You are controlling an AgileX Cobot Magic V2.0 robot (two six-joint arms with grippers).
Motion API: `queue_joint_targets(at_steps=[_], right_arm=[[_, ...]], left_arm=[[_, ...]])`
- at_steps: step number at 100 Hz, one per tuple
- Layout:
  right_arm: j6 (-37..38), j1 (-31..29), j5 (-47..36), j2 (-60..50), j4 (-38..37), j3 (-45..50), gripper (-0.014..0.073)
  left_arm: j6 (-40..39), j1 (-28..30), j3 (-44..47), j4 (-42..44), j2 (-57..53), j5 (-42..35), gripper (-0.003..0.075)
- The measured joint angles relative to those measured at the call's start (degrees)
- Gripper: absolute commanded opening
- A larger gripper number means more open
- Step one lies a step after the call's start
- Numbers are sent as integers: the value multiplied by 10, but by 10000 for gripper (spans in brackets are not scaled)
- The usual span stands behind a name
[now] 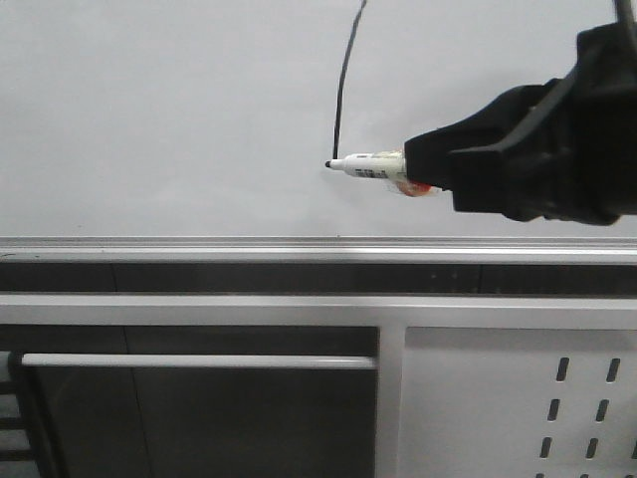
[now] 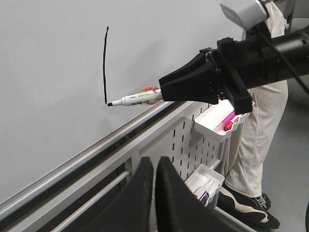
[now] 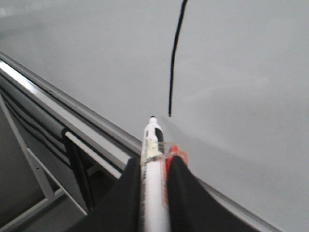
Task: Write number 1 on whiteboard
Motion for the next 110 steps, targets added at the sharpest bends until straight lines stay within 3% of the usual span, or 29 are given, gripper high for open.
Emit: queue_joint_targets(at_steps=[25,47,74,83,100,110], right_arm=[[0,53,9,-116,42,82,-50],[0,58,168,-185,51,69,-50],[0,91,398,-193,52,-75,-50],[0,118,447,-181,62,-126,-50],[0,162,535,-137,95,-192,-50],[0,179,554,-117,120,-207,-50]], left_arm=[[0,0,0,11,0,-1,-18],[0,0,0,90,0,-2,-18],[0,0,0,266,0,-14,-6],[0,0,0,321,0,-18,47],[0,0,0,410,34,-26,243],[0,0,0,452,63,-33,309]])
